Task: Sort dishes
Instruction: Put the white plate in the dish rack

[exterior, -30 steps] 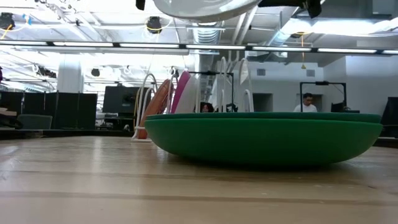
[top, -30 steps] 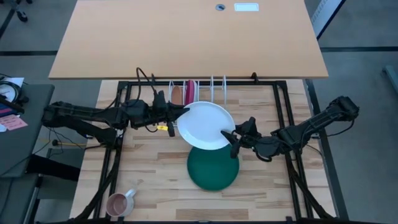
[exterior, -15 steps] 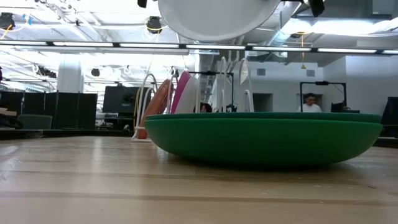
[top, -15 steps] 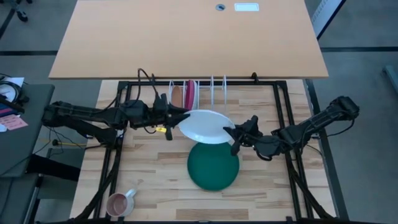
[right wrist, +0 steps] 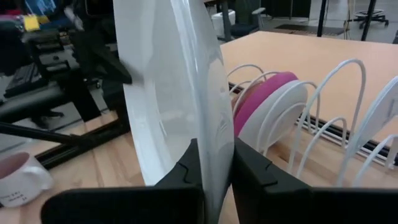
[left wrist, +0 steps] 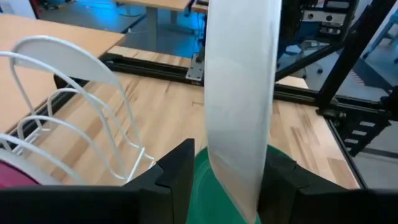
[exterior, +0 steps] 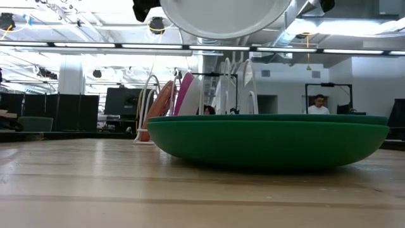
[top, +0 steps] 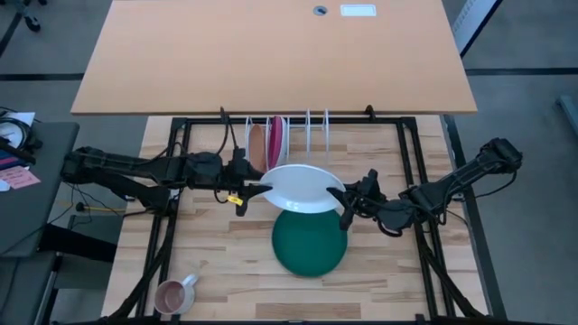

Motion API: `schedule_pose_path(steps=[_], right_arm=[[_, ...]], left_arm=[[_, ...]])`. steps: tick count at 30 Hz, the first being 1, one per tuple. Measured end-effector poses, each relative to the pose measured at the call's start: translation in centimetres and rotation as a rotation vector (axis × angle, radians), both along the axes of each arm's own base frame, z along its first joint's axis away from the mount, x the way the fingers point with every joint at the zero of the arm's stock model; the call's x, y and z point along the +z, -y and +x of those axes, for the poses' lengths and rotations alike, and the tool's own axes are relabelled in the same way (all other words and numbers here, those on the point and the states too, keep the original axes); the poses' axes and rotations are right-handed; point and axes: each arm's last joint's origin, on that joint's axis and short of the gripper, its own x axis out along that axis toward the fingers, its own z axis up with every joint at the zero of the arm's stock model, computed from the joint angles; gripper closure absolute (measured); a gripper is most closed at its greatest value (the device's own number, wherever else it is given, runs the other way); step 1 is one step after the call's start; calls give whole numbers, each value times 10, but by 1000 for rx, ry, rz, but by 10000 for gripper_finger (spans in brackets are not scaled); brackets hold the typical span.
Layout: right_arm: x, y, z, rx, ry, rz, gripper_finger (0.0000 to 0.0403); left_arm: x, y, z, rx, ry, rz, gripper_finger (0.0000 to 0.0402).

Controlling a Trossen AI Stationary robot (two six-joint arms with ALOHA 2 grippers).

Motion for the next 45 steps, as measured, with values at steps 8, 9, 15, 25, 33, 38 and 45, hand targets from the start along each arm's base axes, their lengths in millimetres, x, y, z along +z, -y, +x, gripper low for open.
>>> schedule_pose_path(steps=[8,9,15,25,33,38,45], right_arm=[[0,0,0,-8,-1,-6,360],[0,1,0,-11,-5,-13,360],[1,1,-1,-35,-6,-28,360],[0,0,-2,-25,-12,-23,323],[1,-8,-5,2,-5,-21,181],[9,-14,-17,46,15,-17,147],[23,-25,-44,138,57,9,144]], left_arm=[[-4,0,4,18,-13,-8,314],[-4,0,4,25,-15,-6,321],[-10,-1,14,76,-10,3,347],[-8,-3,14,129,8,34,381],[-2,-6,7,191,16,105,401],[9,-6,-6,189,61,119,401],[32,-4,-34,206,163,149,401]])
